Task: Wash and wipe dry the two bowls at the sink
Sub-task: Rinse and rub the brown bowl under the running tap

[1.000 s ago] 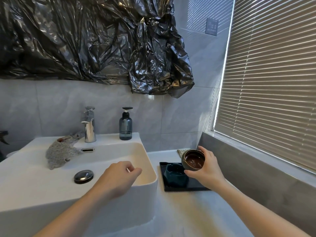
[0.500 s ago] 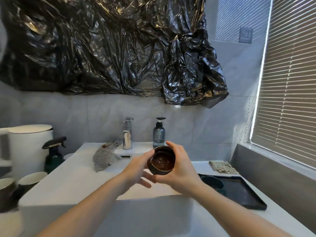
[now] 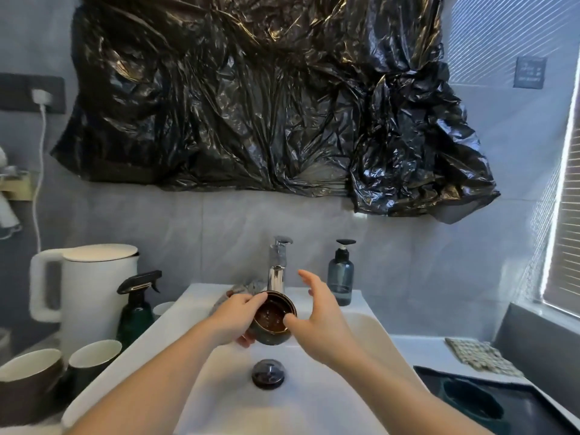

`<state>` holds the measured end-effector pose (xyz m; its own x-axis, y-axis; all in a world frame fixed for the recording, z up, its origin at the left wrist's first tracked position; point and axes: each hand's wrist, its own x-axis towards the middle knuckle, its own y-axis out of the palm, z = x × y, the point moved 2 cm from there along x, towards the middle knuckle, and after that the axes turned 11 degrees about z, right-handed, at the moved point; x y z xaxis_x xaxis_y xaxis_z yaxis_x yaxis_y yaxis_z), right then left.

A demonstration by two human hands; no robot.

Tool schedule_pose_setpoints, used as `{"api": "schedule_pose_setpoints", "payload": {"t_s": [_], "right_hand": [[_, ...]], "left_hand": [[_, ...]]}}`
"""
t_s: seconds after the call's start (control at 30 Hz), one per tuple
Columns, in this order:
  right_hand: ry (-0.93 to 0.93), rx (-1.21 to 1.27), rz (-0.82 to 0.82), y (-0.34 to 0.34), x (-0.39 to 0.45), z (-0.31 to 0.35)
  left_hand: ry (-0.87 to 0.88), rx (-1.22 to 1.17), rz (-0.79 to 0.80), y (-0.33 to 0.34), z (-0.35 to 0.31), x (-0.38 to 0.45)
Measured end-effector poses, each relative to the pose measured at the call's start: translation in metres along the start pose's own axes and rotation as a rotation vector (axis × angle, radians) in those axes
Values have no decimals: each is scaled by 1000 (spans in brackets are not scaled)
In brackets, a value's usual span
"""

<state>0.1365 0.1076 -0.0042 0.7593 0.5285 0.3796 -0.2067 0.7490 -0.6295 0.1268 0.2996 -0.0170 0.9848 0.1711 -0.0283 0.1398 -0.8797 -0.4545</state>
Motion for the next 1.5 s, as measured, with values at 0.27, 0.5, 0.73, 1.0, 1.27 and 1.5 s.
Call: {"api": "schedule_pose_setpoints", "payload": {"t_s": [0.27,0.5,0.73,1.0,1.27,1.5], "right_hand": [[0,69,-190,-23,97,6],[-30,-122,-332,-16,139,-7],[-32,-217,-330,-20,149,-6],[-9,-241,-228,-38,163,-4],[5,-162,-254,-33,172,-1],[20,146,-295,-13,135,-6]], "left_hand": [[33,-25,-59,-5,22,37],[43,-11,-6,4,37,45],[-15,-74,12,4,38,47],[-13,-83,14,4,35,46],[-1,-98,13,1,33,43],[-14,-61,36,3,32,39]]}}
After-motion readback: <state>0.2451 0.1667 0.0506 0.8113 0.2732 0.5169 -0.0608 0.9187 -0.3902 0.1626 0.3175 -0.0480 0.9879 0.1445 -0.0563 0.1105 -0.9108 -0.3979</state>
